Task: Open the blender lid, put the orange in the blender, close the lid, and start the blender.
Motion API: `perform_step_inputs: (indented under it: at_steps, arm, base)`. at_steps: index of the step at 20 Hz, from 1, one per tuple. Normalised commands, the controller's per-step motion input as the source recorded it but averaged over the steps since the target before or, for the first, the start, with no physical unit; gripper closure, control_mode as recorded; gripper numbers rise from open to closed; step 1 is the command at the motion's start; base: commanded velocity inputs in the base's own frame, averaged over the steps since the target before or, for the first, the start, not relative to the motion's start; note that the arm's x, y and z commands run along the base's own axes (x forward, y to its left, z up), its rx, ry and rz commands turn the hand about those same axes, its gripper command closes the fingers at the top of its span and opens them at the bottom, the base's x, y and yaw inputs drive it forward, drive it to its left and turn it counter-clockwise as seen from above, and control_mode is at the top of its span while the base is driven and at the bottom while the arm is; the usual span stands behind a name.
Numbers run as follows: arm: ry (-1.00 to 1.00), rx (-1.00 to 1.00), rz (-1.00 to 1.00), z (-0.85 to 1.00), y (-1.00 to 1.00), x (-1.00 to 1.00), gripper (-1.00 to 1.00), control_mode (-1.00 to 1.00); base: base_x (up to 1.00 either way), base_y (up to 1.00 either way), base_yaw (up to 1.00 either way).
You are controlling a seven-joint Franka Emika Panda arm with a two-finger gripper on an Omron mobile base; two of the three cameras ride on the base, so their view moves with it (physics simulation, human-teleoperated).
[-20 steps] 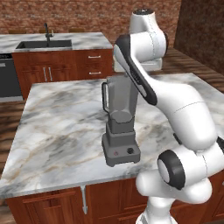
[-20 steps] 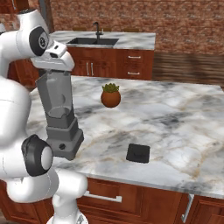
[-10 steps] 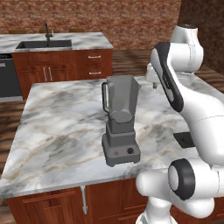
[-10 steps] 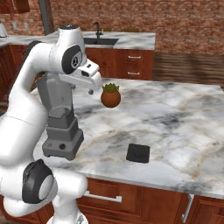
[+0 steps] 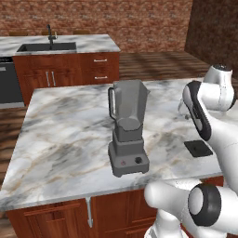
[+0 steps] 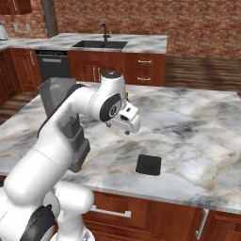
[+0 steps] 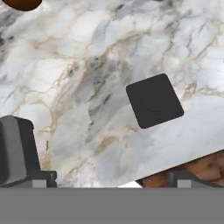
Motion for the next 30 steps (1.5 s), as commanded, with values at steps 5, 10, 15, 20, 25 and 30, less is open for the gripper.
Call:
perform_step_inputs:
  at_steps: [5, 10, 15, 20, 25, 30]
  arm:
    - [0.09, 0.01, 0.0, -0.76, -0.79, 0.03, -1.0, -1.0]
    - [0.13, 0.02, 0.0, -0.58, -0.25, 0.21, -1.0, -1.0]
    - [0.18, 0.0, 0.0, -0.55, -0.18, 0.33, -1.0, -1.0]
    - [0.02, 0.0, 0.0, -0.34, -0.48, 0.08, -1.0, -1.0]
    - [0.0, 0.0, 0.07, -0.22, -0.31, 0.13, -1.0, -1.0]
    - [0.0, 0.01, 0.13, -0.28, -0.04, 0.12, -1.0, -1.0]
  base:
    - [0.0, 0.0, 0.0]
    - [0.0, 0.0, 0.0]
    - [0.0, 0.0, 0.0]
    - [0.0, 0.0, 0.0]
    - [0.0, 0.0, 0.0]
    - [0.0, 0.0, 0.0]
